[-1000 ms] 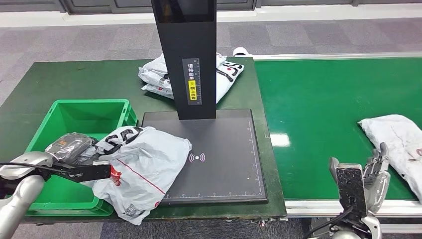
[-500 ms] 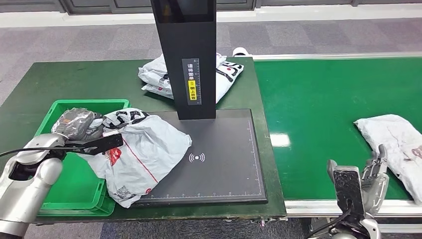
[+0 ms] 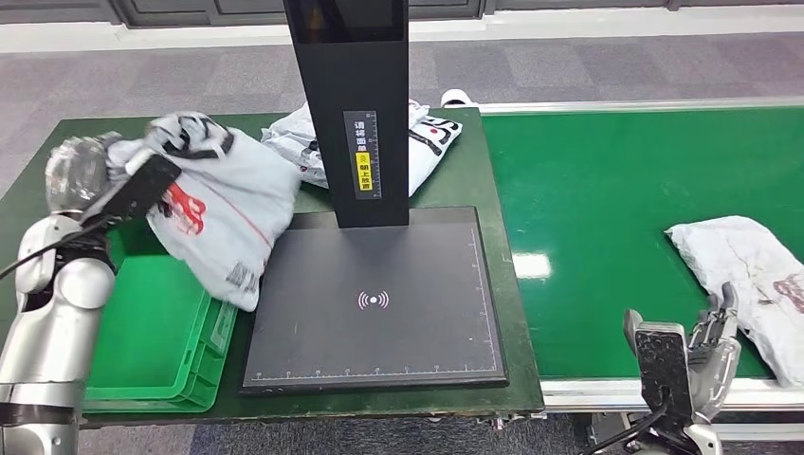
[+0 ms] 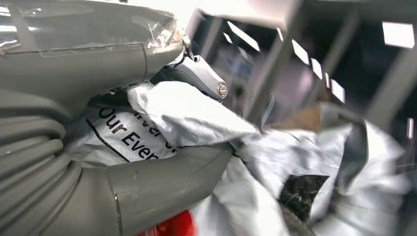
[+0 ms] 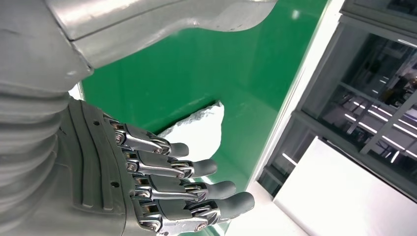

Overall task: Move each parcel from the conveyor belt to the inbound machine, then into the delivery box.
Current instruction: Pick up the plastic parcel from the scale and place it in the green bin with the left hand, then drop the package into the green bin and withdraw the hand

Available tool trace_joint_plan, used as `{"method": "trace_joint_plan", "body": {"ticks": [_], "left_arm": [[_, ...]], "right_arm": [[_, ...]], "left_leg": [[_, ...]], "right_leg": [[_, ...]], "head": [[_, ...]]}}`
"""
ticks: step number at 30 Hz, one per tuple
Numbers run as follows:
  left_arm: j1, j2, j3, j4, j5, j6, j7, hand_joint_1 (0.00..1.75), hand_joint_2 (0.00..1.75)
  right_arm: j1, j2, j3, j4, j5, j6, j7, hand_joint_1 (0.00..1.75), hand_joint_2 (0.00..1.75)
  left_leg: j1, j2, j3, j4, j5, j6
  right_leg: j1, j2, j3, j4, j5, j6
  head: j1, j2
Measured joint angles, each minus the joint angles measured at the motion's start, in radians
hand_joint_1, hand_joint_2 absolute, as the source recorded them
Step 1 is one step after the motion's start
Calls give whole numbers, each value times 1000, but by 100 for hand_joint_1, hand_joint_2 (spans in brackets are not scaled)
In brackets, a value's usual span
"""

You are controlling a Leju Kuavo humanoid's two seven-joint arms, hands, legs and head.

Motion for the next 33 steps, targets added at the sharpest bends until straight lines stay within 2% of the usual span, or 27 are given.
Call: {"method": "trace_joint_plan", "body": {"ticks": [4,10,17,22,23,26,27,30,33], "left_arm": [[-60,-6,57,-38,60,85,-11,175,175],[-72,-22,107,-107,126,147,-48,175,175],[-70,-44,117,-165,163,142,-57,175,175],[-63,-57,115,-191,164,84,-16,175,175],[-61,-59,114,-191,162,76,-11,147,175],[-60,-63,110,-191,151,40,10,17,175],[-61,-63,108,-188,142,14,25,0,175],[-64,-62,102,-160,121,-58,62,0,175],[-67,-59,100,-124,119,-82,66,0,175]], "right_arm": [[8,1,0,0,-11,-6,-12,0,175],[15,4,0,0,-15,-11,-19,0,175],[29,16,-13,0,-13,-7,-16,0,175],[38,35,-40,-10,-6,18,-29,0,175],[39,38,-44,-11,-5,20,-30,0,175],[41,45,-53,-11,-3,23,-31,0,175],[41,46,-54,-12,-1,26,-30,0,175],[41,53,-61,-16,9,37,-27,0,175],[40,59,-69,-20,15,41,-25,0,175]], "left_leg": [[0,0,0,0,0,0],[0,0,-1,0,0,0],[0,-2,-1,0,0,0],[0,-2,-1,0,0,0],[0,-2,-1,0,0,0],[0,-2,-1,0,0,0],[0,-2,-1,0,0,0],[0,-2,-1,0,0,0],[0,-1,-1,0,0,-1]], "right_leg": [[1,0,0,0,0,0],[1,0,0,0,0,0],[0,-2,0,0,0,0],[0,-2,0,0,0,0],[0,-2,0,0,0,0],[0,-2,0,0,0,0],[0,-2,0,0,0,0],[0,-2,0,0,0,0],[1,-1,0,0,0,0]], "head": [[0,0],[0,0],[0,0],[0,0],[0,0],[0,0],[0,0],[0,0],[0,0]]}}
